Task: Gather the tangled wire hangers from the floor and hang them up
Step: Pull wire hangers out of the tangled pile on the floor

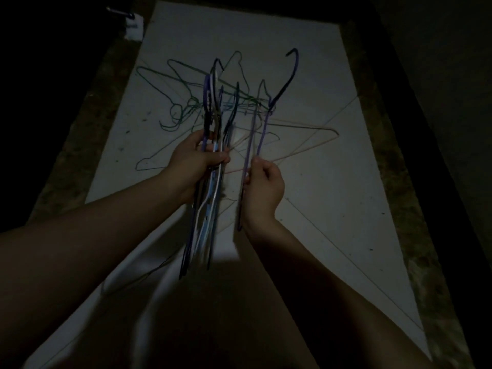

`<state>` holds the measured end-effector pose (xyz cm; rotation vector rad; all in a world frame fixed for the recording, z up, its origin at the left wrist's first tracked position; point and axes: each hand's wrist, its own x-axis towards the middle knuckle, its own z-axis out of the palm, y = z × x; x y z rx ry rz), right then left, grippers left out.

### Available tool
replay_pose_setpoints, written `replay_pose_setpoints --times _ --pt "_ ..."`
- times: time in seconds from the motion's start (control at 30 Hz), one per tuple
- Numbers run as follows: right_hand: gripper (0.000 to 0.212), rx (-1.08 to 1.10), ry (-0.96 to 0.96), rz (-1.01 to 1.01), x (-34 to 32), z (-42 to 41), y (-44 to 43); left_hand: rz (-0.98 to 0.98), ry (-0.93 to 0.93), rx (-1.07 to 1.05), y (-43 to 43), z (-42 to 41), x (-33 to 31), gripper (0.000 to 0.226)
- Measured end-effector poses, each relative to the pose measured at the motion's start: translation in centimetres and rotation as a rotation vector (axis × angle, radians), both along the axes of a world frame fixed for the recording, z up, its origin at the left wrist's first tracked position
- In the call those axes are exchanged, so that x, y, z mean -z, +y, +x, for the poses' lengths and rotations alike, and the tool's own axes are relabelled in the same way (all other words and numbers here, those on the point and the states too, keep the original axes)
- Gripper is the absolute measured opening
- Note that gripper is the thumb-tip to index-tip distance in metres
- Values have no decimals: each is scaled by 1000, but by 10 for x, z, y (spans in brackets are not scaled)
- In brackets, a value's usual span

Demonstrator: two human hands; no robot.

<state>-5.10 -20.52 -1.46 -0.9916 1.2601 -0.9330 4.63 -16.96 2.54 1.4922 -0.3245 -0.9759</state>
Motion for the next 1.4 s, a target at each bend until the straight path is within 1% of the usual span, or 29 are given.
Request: replay_pose_setpoints --times 0.13,0.33,0.47,0.6,0.7,0.83,0.93,1.03,1.17,1.23,1.33,1.4 --pt "16 -73 19 -58 -7 9 15 -21 -15 -34 2 6 -7 33" --pt "13 -257 49 -156 -10 8 39 -43 -6 -58 6 8 -7 28" --pt "13 -277 65 -183 -10 8 43 -59 4 -84 7 10 -9 27" --pt "18 -301 83 -214 -8 11 44 -71 30 -73 8 10 -10 31" --pt "20 -325 95 -224 -6 14 45 -31 6 -53 8 13 -8 27" --pt "20 -384 61 -222 0 16 46 36 -40 -73 8 17 -3 24" --pt "17 -444 19 -184 9 15 45 74 -75 -106 9 20 4 28" --pt "21 -461 16 -179 18 14 38 108 -113 -117 9 23 9 29" --pt "23 -370 135 -142 46 22 16 142 -154 -121 12 28 16 28" --pt "29 -357 202 -128 57 28 0 156 -152 -118 16 34 19 30" --pt "41 -448 318 -107 68 39 -28 169 -156 -106 23 45 22 29" --pt "48 -540 321 -44 79 50 -44 169 -148 -95 27 50 24 28"
